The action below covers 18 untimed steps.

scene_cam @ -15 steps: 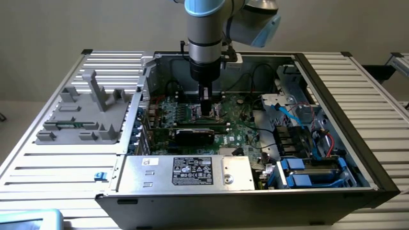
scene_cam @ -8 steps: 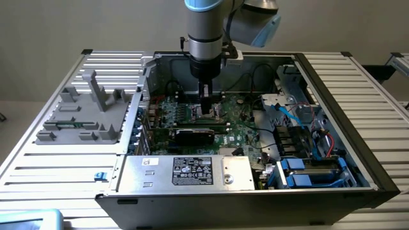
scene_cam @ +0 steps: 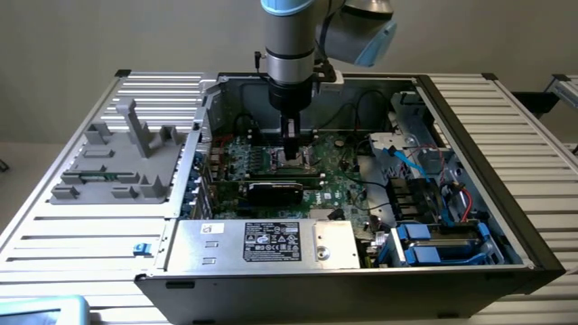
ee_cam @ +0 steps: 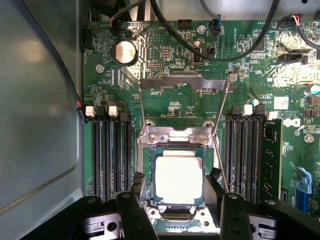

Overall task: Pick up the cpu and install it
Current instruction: 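Place the cpu into insertion slot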

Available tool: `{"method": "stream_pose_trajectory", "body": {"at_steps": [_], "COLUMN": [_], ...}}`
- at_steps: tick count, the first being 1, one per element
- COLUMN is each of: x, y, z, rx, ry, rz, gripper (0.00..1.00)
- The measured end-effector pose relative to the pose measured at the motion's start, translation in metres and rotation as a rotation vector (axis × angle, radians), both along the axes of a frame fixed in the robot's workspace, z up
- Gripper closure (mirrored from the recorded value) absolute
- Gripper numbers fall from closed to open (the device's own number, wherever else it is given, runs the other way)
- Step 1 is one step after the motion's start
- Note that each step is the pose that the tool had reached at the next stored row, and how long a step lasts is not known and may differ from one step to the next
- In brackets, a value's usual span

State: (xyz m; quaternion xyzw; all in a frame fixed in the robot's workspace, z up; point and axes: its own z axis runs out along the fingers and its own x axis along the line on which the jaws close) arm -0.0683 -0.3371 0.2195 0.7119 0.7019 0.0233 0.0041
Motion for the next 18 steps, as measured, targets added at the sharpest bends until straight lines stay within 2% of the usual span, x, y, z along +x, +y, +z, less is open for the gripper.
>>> {"method": "stream_pose_trajectory", "body": {"at_steps": [1, 3, 6, 7, 8, 10, 14, 15, 16, 18], "x": [0.0000, -0.0001, 0.0000, 0.0000, 0.0000, 0.0000, 0.0000, 0.0000, 0.0000, 0.0000], "y": [0.0000, -0.0001, -0.0001, -0.0001, -0.0001, 0.0000, -0.0001, -0.0001, -0.0002, -0.0001], "z": [0.0001, 0.0009, 0.0017, 0.0020, 0.0023, 0.0024, 0.0026, 0.0027, 0.0043, 0.0098], "rx": [0.0001, -0.0005, -0.0001, -0.0001, -0.0002, 0.0001, -0.0001, -0.0019, -0.0038, -0.0034], "ry": [-0.0001, 0.0003, 0.0001, 0.0001, 0.0001, -0.0001, 0.0001, 0.0002, 0.0005, 0.0002], "rz": [0.000, 0.000, 0.000, 0.000, 0.000, 0.000, 0.000, 0.000, 0.000, 0.000], "gripper": [0.46, 0.58, 0.64, 0.76, 0.76, 0.88, 0.89, 0.89, 0.89, 0.89]}}
